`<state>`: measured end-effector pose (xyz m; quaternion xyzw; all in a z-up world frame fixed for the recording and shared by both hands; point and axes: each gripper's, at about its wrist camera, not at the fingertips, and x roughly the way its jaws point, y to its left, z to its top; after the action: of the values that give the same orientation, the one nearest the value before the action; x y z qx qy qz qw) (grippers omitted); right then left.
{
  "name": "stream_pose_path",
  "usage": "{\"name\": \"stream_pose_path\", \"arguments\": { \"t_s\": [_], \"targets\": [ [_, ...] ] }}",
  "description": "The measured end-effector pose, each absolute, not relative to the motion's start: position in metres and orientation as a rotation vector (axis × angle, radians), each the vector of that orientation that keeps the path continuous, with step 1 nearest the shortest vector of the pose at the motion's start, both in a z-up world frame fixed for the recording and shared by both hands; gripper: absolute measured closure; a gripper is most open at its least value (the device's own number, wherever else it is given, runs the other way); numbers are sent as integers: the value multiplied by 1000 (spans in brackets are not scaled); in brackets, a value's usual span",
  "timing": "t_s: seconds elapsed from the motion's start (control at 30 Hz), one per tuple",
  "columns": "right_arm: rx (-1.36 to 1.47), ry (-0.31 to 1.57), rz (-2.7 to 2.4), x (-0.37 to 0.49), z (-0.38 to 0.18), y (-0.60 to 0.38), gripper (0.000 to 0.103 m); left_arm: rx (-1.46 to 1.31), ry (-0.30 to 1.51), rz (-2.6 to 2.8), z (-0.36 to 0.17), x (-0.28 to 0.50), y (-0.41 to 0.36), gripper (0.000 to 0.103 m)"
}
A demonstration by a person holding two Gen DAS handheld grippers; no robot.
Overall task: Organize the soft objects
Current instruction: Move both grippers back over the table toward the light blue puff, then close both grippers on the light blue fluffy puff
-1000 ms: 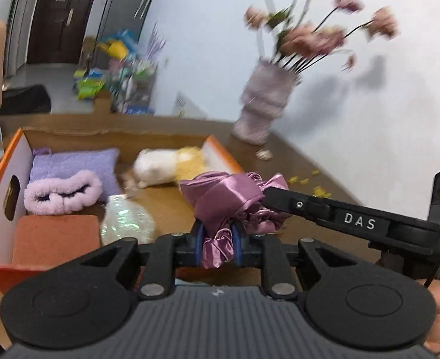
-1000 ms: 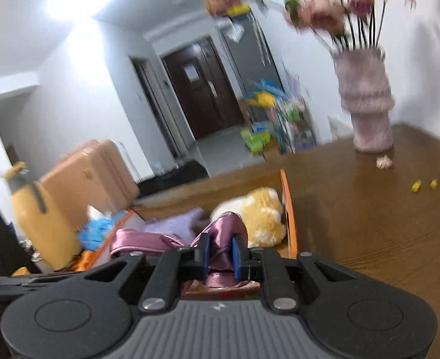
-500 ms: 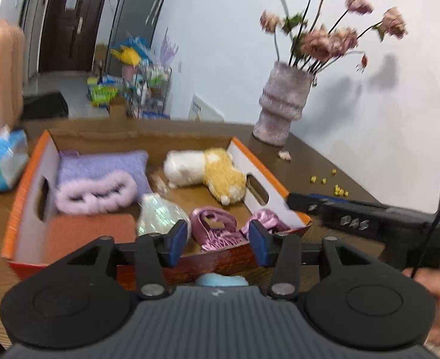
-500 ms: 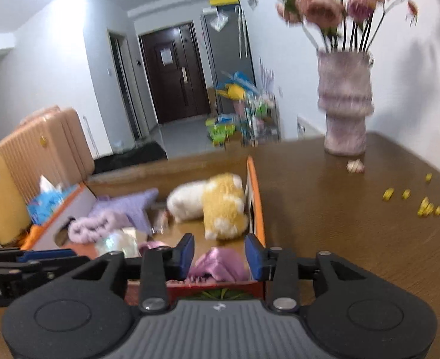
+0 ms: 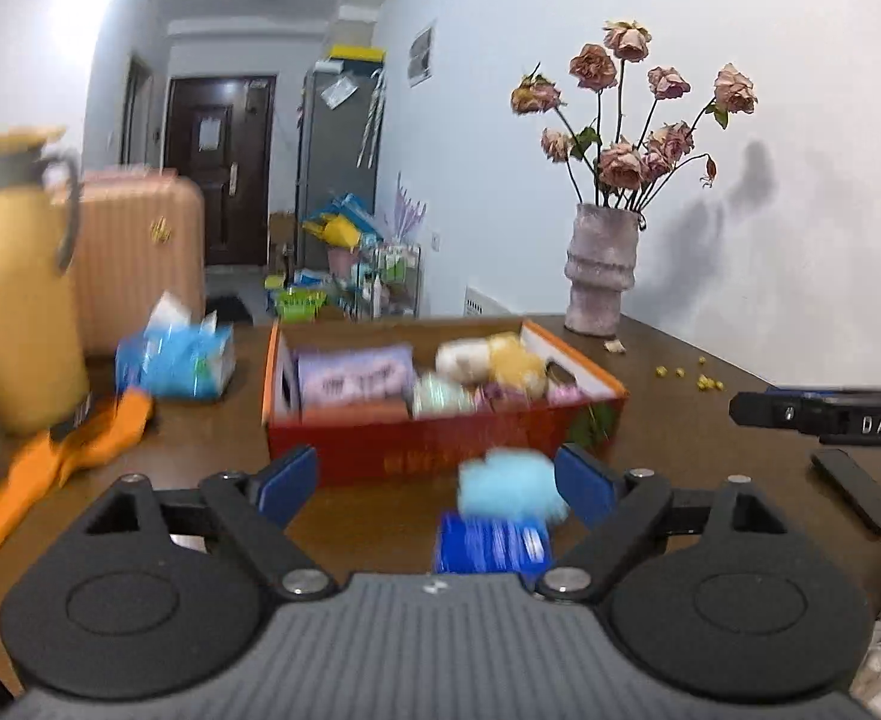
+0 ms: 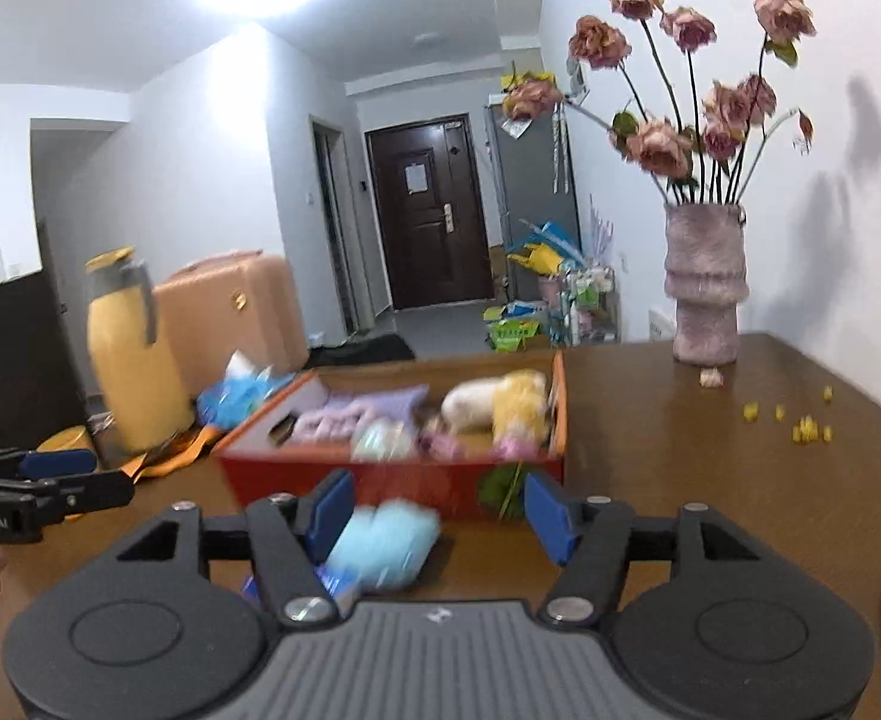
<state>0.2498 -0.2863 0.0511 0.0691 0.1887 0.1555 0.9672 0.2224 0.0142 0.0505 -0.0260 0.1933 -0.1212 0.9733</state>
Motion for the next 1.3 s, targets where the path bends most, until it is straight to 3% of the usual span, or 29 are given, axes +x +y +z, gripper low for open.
{"name": "stream_pose_path", "arguments": {
  "t_s": [0.3,0.77,1.07,1.3],
  "targets": [
    [242,517,326,187,-3,-281,40,-82,527,-196,11,173,21,15],
    [241,466,332,163,5,-282,40,-45,485,-239,21,160,8,13],
    [257,524,324,216,-10,-279,40,-74,529,-264,19,239,-5,14],
    [290,550,358,307,-13,-259,40,-159,673,-312,4,349,-20,27]
  ]
}}
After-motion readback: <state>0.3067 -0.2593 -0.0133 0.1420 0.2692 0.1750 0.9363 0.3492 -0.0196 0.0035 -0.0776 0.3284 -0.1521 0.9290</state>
